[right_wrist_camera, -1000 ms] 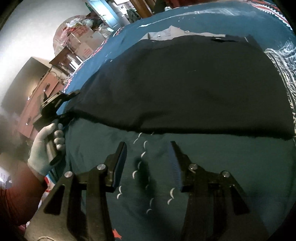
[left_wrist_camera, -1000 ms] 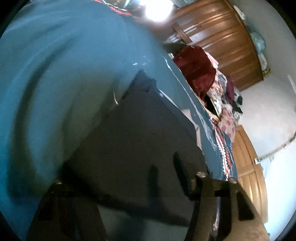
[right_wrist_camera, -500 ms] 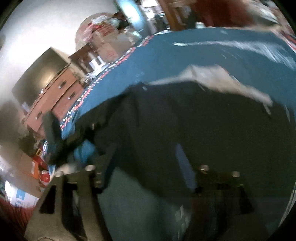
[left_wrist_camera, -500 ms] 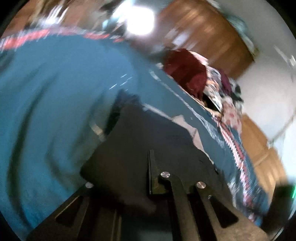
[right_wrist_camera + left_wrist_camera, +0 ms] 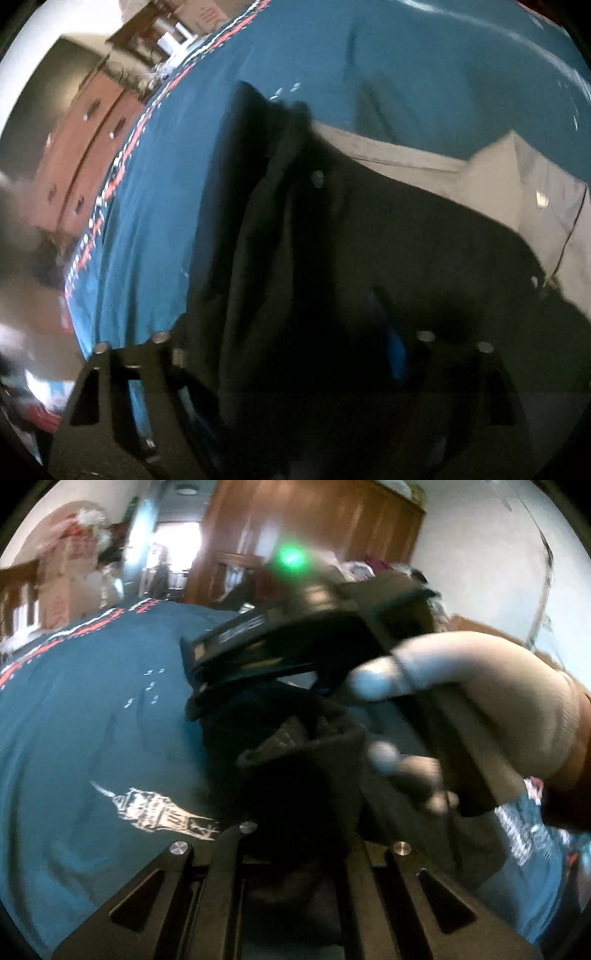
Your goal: Fold large clothes
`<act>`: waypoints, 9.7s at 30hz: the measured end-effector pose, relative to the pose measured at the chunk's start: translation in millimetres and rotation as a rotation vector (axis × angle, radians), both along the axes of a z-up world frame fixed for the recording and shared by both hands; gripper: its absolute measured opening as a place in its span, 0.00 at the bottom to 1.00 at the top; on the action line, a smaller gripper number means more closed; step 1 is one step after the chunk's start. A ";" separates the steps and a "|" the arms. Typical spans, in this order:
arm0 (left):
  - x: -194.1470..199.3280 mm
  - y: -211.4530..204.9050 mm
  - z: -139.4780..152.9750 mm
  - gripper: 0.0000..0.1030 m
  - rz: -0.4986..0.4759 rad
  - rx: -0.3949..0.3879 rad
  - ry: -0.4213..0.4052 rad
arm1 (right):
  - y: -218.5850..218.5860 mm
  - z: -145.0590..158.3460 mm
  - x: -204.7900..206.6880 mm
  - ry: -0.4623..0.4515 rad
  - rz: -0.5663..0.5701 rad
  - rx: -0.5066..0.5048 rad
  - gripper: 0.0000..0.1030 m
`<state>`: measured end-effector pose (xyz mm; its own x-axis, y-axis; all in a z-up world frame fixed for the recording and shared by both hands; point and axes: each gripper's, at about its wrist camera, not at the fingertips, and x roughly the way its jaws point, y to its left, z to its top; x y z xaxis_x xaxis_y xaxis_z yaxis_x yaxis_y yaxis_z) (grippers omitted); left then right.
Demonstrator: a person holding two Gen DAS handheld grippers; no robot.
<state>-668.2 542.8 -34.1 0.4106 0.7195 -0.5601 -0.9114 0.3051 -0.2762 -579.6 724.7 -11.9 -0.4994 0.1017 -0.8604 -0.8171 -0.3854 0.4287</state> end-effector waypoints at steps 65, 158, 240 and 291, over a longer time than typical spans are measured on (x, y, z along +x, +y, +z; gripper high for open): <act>136.9 -21.0 -2.6 0.32 -0.410 -0.103 0.101 | -228.4 -12.6 362.1 0.431 -0.481 0.103 0.05; 60.9 -67.7 -68.1 1.00 0.045 -0.213 0.400 | -365.5 -61.1 286.5 -0.403 -0.607 0.305 1.00; 60.7 -63.4 -76.0 1.00 0.102 -0.175 0.339 | -362.6 -70.7 293.6 -0.380 -0.616 0.286 1.00; 60.9 -73.7 -67.1 1.00 0.091 -0.162 0.308 | -365.5 -66.3 289.2 -0.367 -0.609 0.285 1.00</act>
